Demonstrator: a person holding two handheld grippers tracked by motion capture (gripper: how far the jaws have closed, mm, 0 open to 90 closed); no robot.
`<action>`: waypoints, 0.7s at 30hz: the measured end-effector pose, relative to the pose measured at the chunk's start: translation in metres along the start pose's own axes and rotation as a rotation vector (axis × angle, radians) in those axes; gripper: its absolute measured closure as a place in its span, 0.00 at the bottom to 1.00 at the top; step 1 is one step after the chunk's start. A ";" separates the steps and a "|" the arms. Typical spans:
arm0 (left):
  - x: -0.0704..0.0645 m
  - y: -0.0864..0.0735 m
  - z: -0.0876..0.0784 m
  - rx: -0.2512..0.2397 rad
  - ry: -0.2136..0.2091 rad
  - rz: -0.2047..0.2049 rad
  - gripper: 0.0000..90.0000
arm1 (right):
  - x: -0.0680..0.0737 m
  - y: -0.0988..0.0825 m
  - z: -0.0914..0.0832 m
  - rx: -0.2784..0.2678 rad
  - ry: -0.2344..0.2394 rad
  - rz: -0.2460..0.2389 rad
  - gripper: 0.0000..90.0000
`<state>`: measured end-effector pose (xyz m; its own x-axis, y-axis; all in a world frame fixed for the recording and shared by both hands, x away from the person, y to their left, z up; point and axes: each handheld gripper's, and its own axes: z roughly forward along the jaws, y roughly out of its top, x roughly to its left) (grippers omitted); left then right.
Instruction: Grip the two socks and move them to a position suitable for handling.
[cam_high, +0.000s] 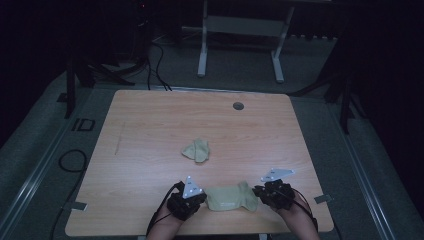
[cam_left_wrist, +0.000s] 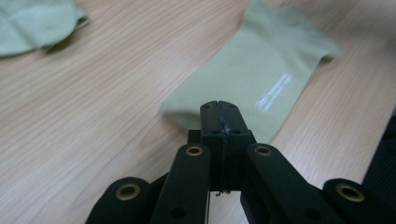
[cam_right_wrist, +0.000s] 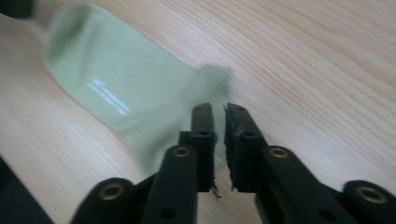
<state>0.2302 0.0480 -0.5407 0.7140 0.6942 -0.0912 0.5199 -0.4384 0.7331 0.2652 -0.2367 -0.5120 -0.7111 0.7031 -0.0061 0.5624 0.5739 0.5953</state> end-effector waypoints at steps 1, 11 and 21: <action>-0.001 0.002 0.002 0.006 -0.005 0.010 1.00 | 0.004 0.004 0.003 0.008 0.013 -0.020 0.95; 0.003 0.006 0.021 0.081 -0.029 0.012 1.00 | 0.019 0.004 0.031 0.035 0.027 -0.032 0.91; 0.005 -0.018 0.009 0.122 -0.029 0.003 1.00 | 0.016 -0.019 0.029 0.051 0.034 -0.005 0.90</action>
<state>0.2290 0.0545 -0.5604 0.7282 0.6765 -0.1100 0.5696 -0.5080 0.6461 0.2553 -0.2239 -0.5466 -0.7275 0.6859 0.0191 0.5791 0.5987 0.5534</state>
